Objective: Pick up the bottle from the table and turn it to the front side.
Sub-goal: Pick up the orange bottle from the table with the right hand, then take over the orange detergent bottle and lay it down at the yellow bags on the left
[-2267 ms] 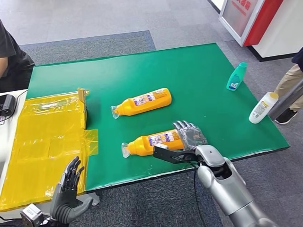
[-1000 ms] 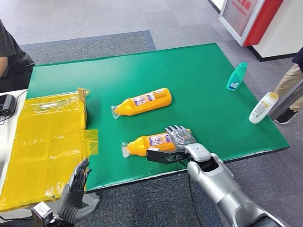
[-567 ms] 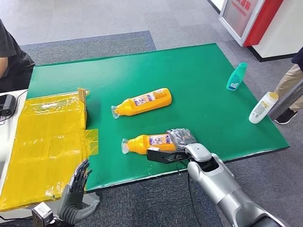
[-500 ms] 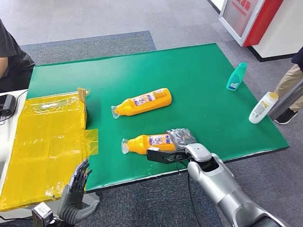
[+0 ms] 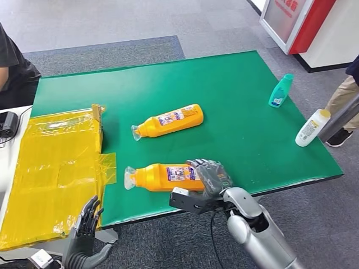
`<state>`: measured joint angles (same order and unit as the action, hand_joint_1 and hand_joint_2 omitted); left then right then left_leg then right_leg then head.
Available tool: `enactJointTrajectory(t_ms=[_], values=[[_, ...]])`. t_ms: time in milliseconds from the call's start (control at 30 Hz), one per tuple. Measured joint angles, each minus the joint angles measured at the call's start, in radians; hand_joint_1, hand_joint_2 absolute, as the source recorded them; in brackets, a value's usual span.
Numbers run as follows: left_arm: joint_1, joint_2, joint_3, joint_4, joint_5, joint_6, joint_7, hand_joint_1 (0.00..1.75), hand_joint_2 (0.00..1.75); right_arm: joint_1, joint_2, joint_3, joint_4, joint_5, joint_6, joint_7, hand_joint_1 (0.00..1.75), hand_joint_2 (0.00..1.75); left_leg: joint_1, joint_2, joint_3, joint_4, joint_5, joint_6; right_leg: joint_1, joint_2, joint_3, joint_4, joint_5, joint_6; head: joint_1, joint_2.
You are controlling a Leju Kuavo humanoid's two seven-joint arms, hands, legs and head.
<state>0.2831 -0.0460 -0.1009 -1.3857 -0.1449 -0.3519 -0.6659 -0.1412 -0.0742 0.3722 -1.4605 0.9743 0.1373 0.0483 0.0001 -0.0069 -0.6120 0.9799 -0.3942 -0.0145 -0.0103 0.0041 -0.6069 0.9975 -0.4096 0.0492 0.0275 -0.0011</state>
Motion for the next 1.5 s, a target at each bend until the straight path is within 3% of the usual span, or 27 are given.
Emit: enactJointTrajectory(t_ms=[200, 300, 400, 600, 800, 1100, 1500], values=[[0.034, -0.051, 0.077, -0.052, -0.011, -0.069, 0.0, 0.0, 1.75, 0.134, 0.019, -0.04, -0.21, -0.009, -0.054, -0.037, 1.75, 1.75, 0.0, 0.0, 0.0, 0.0, 0.0, 0.0, 0.0, 0.0, 0.0, 0.0, 0.0, 0.0, 0.0, 0.0], [0.044, -0.08, 0.119, -0.072, 0.006, -0.159, 0.001, 0.0, 1.75, 0.181, 0.047, -0.051, -0.282, -0.03, -0.07, -0.075, 1.75, 1.75, 0.0, 0.0, 0.0, 0.0, 0.0, 0.0, 0.0, 0.0, 0.0, 0.0, 0.0, 0.0, 0.0, 0.0], [0.045, -0.107, 0.145, -0.087, 0.031, -0.249, 0.004, 0.0, 1.75, 0.221, 0.088, -0.05, -0.313, -0.088, -0.089, -0.123, 1.75, 1.75, 0.0, 0.0, 0.0, 0.0, 0.0, 0.0, 0.0, 0.0, 0.0, 0.0, 0.0, 0.0, 0.0, 0.0], [0.046, -0.136, 0.162, -0.104, 0.038, -0.281, 0.007, 0.0, 1.75, 0.256, 0.128, -0.045, -0.322, -0.133, -0.111, -0.156, 1.75, 1.75, 0.0, 0.0, 0.0, 0.0, 0.0, 0.0, 0.0, 0.0, 0.0, 0.0, 0.0, 0.0, 0.0, 0.0], [0.044, -0.134, 0.108, -0.111, 0.093, -0.308, 0.018, 0.0, 1.75, 0.26, 0.153, -0.021, -0.256, -0.206, -0.15, -0.223, 1.75, 1.75, 0.0, 0.0, 0.0, 0.0, 0.0, 0.0, 0.0, 0.0, 0.0, 0.0, 0.0, 0.0, 0.0, 0.0], [0.017, -0.082, -0.026, -0.133, 0.233, -0.291, 0.058, 0.0, 1.75, 0.232, 0.158, 0.072, -0.118, -0.255, -0.178, -0.302, 1.75, 1.75, 0.0, 0.0, 0.0, 0.0, 0.0, -0.001, 0.0, 0.0, 0.0, 0.0, 0.0, 0.0, 0.0, 0.0], [0.003, -0.044, -0.123, -0.143, 0.298, -0.212, 0.13, 0.0, 1.75, 0.201, 0.157, 0.166, -0.005, -0.216, -0.203, -0.321, 1.75, 1.75, 0.0, 0.0, 0.0, 0.0, 0.0, -0.001, 0.0, 0.0, 0.0, 0.0, 0.0, -0.001, 0.0, 0.0]])
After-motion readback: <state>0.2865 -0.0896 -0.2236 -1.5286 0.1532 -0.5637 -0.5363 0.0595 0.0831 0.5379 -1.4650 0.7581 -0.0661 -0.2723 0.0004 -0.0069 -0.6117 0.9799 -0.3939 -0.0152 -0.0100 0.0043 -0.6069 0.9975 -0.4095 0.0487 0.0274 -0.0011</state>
